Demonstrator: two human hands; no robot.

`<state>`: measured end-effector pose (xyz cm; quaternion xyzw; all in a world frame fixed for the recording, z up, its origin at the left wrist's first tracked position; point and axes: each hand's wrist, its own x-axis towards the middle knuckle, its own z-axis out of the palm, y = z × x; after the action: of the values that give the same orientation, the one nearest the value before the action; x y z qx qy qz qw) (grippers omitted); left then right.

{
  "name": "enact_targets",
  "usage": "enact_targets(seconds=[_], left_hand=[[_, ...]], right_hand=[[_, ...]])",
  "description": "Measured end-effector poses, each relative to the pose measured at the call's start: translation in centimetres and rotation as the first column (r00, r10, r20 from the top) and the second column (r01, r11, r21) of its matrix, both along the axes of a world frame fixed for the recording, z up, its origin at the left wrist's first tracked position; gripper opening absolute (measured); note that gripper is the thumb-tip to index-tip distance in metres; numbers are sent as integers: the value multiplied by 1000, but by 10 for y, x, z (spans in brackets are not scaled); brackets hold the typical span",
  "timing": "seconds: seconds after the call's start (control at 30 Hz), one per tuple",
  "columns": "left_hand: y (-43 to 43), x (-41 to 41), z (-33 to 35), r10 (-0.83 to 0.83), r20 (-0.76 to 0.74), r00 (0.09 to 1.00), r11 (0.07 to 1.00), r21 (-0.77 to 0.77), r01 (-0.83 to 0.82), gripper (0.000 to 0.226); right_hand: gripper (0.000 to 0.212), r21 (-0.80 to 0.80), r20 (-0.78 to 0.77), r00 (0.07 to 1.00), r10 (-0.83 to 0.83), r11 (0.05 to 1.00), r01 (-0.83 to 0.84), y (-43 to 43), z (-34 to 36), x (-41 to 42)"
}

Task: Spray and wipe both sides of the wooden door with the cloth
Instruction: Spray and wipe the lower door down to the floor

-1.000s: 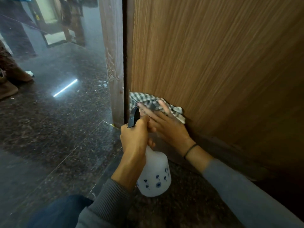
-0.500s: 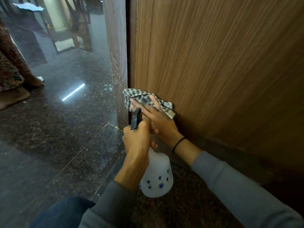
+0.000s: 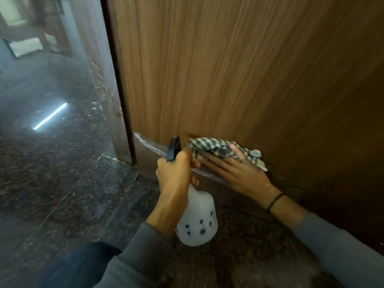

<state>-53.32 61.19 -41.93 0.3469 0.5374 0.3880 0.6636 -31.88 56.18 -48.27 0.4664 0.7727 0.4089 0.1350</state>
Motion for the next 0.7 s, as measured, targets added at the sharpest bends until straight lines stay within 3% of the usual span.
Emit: enact_targets(seconds=[0.23, 0.47, 0.53, 0.7], left_hand=[[2, -2, 1, -8, 28, 1000, 1000, 3, 8, 25], [1, 4, -6, 22, -71, 997, 999, 30, -20, 24], [-1, 7, -10, 12, -92, 996, 999, 41, -8, 24], [-11, 24, -14, -51, -115, 992, 997, 49, 57, 22]], right_hand=[[90, 59, -32, 987, -155, 986, 156, -28, 0, 5], [84, 66, -120, 992, -33, 997, 41, 22, -2, -37], [72, 68, -128, 992, -10, 998, 19, 15, -2, -28], [69, 0, -57, 994, -88, 996, 88, -46, -9, 30]])
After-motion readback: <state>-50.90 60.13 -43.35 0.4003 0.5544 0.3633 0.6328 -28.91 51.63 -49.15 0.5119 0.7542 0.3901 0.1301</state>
